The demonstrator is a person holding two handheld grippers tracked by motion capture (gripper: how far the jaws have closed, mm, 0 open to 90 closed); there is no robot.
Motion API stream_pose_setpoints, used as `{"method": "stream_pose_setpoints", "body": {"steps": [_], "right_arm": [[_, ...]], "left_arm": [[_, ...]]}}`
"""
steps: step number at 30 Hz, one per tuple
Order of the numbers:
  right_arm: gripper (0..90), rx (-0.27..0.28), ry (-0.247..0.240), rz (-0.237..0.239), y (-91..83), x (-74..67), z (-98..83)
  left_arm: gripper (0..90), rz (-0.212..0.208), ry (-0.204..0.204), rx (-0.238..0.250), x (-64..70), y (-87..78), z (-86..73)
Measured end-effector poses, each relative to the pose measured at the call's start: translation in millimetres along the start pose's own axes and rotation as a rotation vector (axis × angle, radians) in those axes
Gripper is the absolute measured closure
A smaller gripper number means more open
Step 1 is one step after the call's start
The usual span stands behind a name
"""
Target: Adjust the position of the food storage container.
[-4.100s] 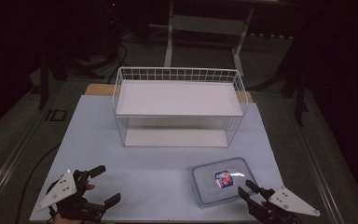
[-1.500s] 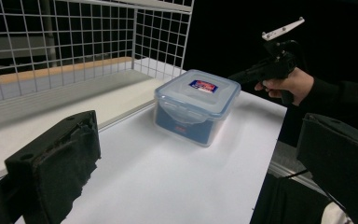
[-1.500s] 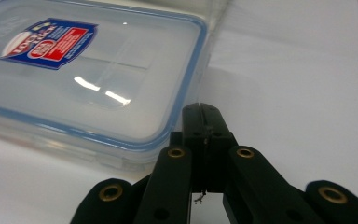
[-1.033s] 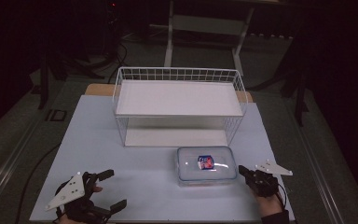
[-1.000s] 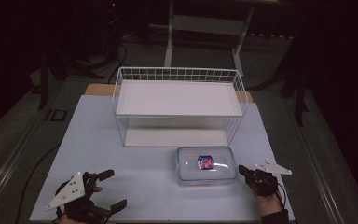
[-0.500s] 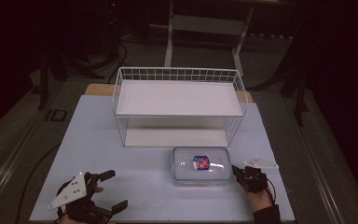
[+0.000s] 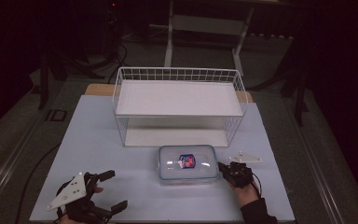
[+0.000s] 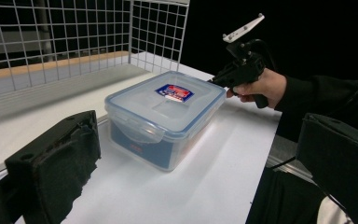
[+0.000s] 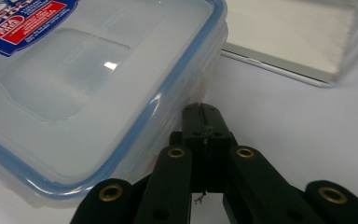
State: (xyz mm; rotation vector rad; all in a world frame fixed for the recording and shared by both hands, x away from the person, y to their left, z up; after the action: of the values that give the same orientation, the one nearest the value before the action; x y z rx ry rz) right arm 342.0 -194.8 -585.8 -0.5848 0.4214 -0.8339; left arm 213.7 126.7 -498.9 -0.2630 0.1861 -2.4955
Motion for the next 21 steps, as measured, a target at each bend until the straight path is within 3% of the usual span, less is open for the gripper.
{"method": "stream_pose_setpoints", "body": {"steps": [21], "right_arm": [[90.0, -0.002, -0.023, 0.048, 15.0, -23.0, 8.0]], "left_arm": [[0.0, -0.005, -0.001, -0.01, 0.3, 1.3, -2.5]]}}
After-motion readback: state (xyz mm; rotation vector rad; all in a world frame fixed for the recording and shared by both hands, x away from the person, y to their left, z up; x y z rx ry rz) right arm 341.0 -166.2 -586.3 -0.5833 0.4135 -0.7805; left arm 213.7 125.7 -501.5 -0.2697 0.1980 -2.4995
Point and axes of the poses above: each handheld gripper's, and its own axes: y roughly forward along the jaws, z roughly out of its top, x roughly to its right, the point moved 10 cm from there along y, roughly forward along the jaws, and after that the axes turned 3 degrees about z, right-handed, at the moved point
